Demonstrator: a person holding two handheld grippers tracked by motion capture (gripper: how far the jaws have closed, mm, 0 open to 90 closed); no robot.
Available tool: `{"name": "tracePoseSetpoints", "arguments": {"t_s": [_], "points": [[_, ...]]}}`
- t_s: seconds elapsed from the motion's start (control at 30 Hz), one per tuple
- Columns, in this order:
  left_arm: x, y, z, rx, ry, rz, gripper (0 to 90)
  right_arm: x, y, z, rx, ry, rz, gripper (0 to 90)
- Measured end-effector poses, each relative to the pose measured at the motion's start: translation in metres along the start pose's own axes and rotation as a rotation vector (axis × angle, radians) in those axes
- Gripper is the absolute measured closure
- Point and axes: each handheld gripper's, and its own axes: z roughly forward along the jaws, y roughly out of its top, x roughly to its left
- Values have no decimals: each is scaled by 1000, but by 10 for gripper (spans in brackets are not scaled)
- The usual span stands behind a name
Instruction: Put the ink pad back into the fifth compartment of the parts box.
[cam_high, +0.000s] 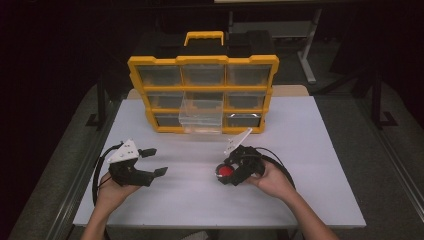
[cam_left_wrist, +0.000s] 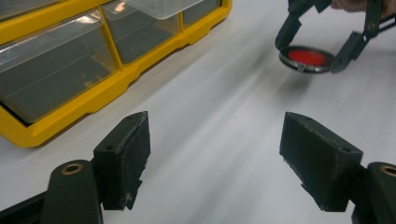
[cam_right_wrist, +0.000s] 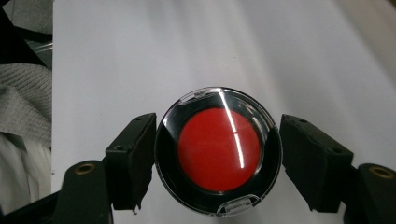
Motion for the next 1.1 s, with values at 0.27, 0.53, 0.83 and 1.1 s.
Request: {"name": "tracePoseSetpoints", "arguments": {"t_s": [0.27, 0.53, 0.83, 1.1], "points": [[1, -1, 0, 2, 1, -2, 243, -12, -2, -26, -33, -22, 51, 285], [1, -1, -1, 3, 3, 0, 243, -17, -2, -41, -71, -15, 96, 285], [0, -1, 0, -9, 2, -10, 242, -25, -1, -53, -78, -21, 102, 285], [1, -1, -1, -9, 4, -4, 242, -31, 7, -72, -100, -31, 114, 285]]}}
